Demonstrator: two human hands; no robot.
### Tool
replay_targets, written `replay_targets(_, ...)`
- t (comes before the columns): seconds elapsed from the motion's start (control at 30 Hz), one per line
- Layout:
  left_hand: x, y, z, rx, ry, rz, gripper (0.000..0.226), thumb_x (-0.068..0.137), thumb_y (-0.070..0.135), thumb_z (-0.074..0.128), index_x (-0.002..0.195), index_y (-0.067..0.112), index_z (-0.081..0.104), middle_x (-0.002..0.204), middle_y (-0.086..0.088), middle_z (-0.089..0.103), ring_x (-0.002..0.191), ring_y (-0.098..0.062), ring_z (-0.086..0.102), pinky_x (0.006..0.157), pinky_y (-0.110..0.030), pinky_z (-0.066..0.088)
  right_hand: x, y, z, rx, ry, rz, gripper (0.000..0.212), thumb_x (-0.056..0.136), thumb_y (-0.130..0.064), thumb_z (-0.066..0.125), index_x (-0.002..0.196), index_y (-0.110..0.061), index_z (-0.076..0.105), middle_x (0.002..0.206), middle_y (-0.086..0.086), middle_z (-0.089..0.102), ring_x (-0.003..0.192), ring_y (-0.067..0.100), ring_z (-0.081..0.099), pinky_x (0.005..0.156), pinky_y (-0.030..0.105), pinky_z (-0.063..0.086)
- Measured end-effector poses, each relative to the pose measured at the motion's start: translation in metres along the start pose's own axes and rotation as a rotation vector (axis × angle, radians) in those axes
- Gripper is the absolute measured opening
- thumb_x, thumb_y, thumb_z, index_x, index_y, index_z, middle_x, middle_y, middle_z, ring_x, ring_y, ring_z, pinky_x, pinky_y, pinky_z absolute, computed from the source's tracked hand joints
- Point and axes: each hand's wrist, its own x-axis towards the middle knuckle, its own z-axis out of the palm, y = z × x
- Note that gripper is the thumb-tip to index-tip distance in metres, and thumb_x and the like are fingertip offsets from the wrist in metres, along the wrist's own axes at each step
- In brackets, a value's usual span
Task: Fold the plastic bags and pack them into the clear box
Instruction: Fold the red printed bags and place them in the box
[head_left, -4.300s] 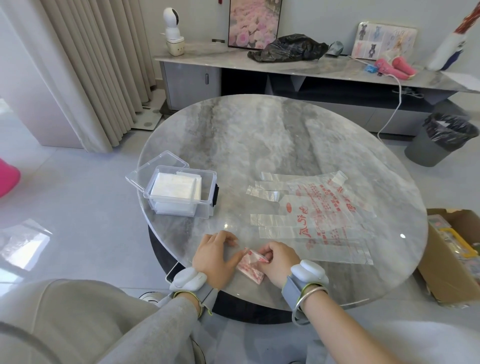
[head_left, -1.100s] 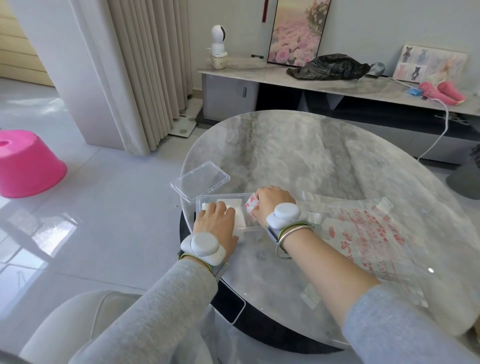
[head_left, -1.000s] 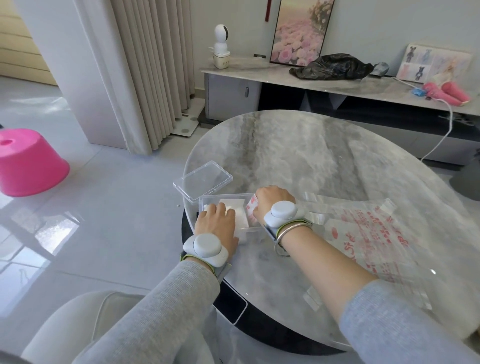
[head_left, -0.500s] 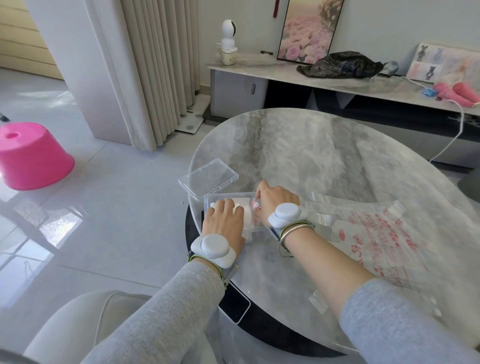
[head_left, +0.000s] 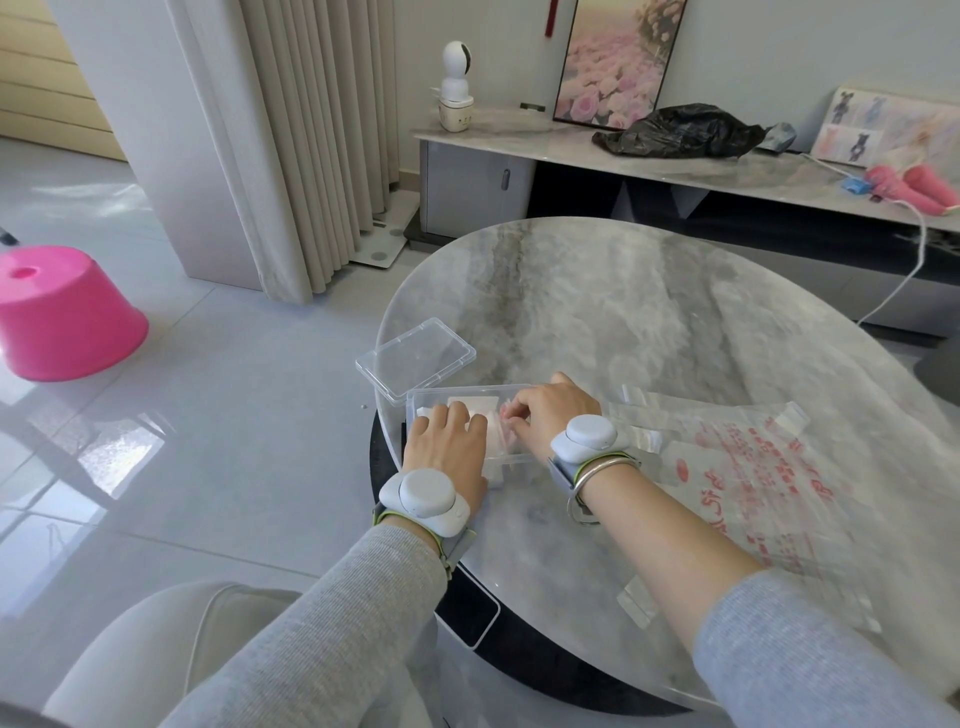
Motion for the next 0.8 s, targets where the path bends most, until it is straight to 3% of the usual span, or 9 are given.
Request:
replay_targets(0.23, 0.000, 0.000, 0.003, -0.009, -0.004, -0.006, 0.053, 0.089, 0.033, 0.060, 0.136, 0.018, 0.040, 0.138, -0.004, 0.038, 0.125, -0.025, 0.039, 0.100, -0.034, 0.034, -0.002, 0.003, 0.000, 0.028, 0.030, -0.023, 0.016, 0.088, -0.037, 0.055, 0.095, -0.040, 0.069, 0.099, -0.011, 0.065, 0.101, 0.011, 0.051, 0.068, 0.025, 0.038)
replay_targets(0.4, 0.000, -0.001, 0.003, 0.012, 0.017, -0.001, 0.052, 0.089, 0.033, 0.061, 0.135, 0.019, 0.040, 0.138, -0.004, 0.038, 0.125, -0.025, 0.039, 0.101, -0.033, 0.034, -0.007, 0.007, -0.008, 0.104, 0.058, -0.066, 0.015, 0.090, -0.030, 0.056, 0.095, -0.034, 0.069, 0.106, -0.009, 0.058, 0.108, 0.014, 0.049, 0.076, 0.029, 0.043)
replay_targets(0.63, -0.001, 0.000, 0.000, 0.026, 0.041, 0.018, 0.061, 0.088, 0.042, 0.062, 0.139, 0.019, 0.038, 0.142, -0.004, 0.036, 0.130, -0.026, 0.035, 0.107, -0.034, 0.030, -0.022, 0.027, -0.024, 0.150, 0.124, -0.029, 0.026, 0.092, -0.019, 0.053, 0.114, -0.029, 0.061, 0.119, -0.008, 0.050, 0.090, 0.016, 0.054, 0.067, 0.025, 0.035)
replay_targets(0.8, -0.001, 0.016, -0.004, -0.010, 0.147, 0.084, 0.066, 0.081, 0.044, 0.069, 0.137, 0.018, 0.045, 0.144, -0.004, 0.039, 0.135, -0.027, 0.033, 0.110, -0.037, 0.026, -0.052, 0.064, -0.032, 0.115, 0.143, 0.025, 0.028, 0.093, -0.016, 0.050, 0.116, -0.031, 0.059, 0.117, -0.009, 0.049, 0.096, 0.014, 0.056, 0.066, 0.026, 0.036)
